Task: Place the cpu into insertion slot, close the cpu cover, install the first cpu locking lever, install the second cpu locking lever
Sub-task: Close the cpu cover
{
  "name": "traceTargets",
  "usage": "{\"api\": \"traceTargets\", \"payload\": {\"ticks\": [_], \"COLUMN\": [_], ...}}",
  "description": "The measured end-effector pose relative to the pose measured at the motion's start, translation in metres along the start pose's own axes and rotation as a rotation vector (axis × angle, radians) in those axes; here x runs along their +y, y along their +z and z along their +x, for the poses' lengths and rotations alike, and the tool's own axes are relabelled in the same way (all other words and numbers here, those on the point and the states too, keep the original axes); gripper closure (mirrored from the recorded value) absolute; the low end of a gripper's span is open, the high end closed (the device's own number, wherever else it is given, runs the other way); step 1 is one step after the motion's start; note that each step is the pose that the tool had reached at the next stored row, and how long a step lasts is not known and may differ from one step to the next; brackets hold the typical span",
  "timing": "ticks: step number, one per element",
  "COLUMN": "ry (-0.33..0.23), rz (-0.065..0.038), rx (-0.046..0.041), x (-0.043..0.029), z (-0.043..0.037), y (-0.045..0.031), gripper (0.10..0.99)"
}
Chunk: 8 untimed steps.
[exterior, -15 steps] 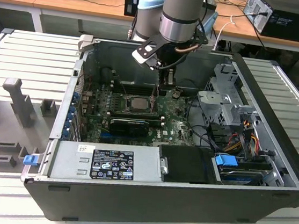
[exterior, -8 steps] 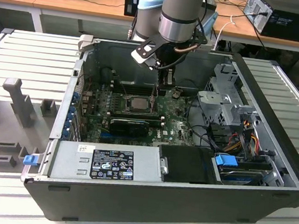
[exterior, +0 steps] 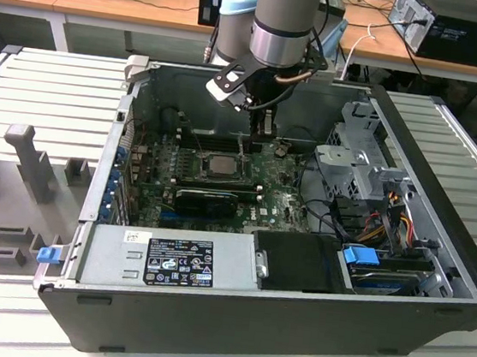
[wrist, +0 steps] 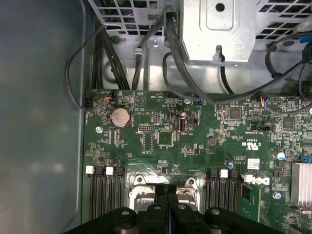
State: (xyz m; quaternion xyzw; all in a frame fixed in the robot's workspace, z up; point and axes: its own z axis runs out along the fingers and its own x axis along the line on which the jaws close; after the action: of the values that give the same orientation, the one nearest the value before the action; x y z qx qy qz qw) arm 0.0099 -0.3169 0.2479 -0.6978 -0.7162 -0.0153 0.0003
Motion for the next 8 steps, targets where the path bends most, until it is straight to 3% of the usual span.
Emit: {"api": "traceTargets", "payload": {"ticks": [5, 8], "ry": [0.000, 0.000], "rz": [0.000, 0.000], "rx": [0.0003, -0.0001], "x": [-0.0038, -0.0114], "z": [0.0002, 0.0002], "y": [0.0004, 0.0047], "gripper": [0.980, 0.980]}}
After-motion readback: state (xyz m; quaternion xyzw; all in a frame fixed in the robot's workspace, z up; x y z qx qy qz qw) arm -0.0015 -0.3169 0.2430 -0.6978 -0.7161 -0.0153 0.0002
